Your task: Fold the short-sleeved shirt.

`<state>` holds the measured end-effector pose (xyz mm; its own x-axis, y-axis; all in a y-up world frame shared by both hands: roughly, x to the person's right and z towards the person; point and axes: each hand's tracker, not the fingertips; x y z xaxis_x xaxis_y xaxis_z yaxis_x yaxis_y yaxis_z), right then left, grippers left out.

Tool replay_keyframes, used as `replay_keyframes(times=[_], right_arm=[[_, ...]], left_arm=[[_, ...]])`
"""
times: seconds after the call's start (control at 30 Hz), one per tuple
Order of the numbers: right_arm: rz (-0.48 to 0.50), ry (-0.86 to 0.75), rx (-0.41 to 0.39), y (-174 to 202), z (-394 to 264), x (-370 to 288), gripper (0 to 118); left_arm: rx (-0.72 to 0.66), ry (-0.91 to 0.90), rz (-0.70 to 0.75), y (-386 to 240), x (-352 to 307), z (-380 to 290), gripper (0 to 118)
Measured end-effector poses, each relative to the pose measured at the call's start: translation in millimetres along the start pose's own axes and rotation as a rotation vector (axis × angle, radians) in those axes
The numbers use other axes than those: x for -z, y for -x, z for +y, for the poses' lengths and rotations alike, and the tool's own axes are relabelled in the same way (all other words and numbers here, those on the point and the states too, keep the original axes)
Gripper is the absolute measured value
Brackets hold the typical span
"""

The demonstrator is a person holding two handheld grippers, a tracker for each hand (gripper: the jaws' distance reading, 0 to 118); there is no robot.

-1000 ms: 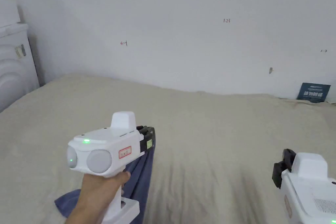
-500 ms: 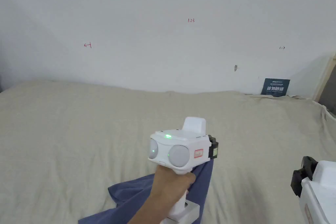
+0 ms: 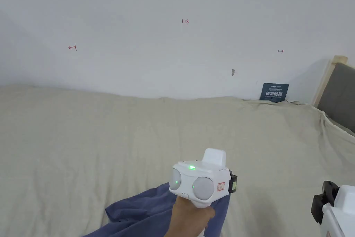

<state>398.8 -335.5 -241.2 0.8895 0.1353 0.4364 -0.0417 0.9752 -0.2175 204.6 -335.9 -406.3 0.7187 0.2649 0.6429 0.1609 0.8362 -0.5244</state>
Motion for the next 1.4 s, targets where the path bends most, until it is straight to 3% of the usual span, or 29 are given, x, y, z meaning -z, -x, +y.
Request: replay_keyframes(times=[0.07, 0.17, 0.2, 0.23, 0.5, 0.67, 0.87, 1.03, 1.3, 1.4], right_arm=[[0.004, 0.003, -0.003, 3, -1, 2, 1], [0.018, 0.006, -0.001, 10, -1, 3, 1], [0.025, 0.005, -0.003, 13, -1, 3, 1], [0.027, 0.004, -0.003, 16, -1, 2, 1], [0.086, 0.000, -0.006, 49, -2, 3, 1], [0.122, -0.001, 0.003, 72, -6, 3, 1], [0.167, 0.005, 0.003, 101, -10, 2, 1], [0.203, 0.005, -0.005, 123, -13, -2, 1], [0.237, 0.015, -0.025, 146, -15, -6, 1], [0.240, 0.018, -0.032, 148, -15, -7, 1]], left_arm=[[-0.010, 0.000, -0.005, 3, -4, 3, 14], [0.001, -0.024, 0.007, 32, -1, -8, 44], [0.024, -0.038, 0.032, 38, -5, -9, 59], [0.043, -0.065, 0.052, 26, -16, -5, 66], [0.161, -0.222, 0.309, 84, -85, -26, 67], [0.124, -0.276, 0.463, 129, -141, -57, 64], [0.089, -0.335, 0.626, 168, -203, -94, 46], [0.071, -0.308, 0.663, 186, -235, -117, 1], [0.028, -0.278, 0.673, 198, -240, -138, 0], [-0.057, -0.249, 0.636, 206, -232, -144, 0]])
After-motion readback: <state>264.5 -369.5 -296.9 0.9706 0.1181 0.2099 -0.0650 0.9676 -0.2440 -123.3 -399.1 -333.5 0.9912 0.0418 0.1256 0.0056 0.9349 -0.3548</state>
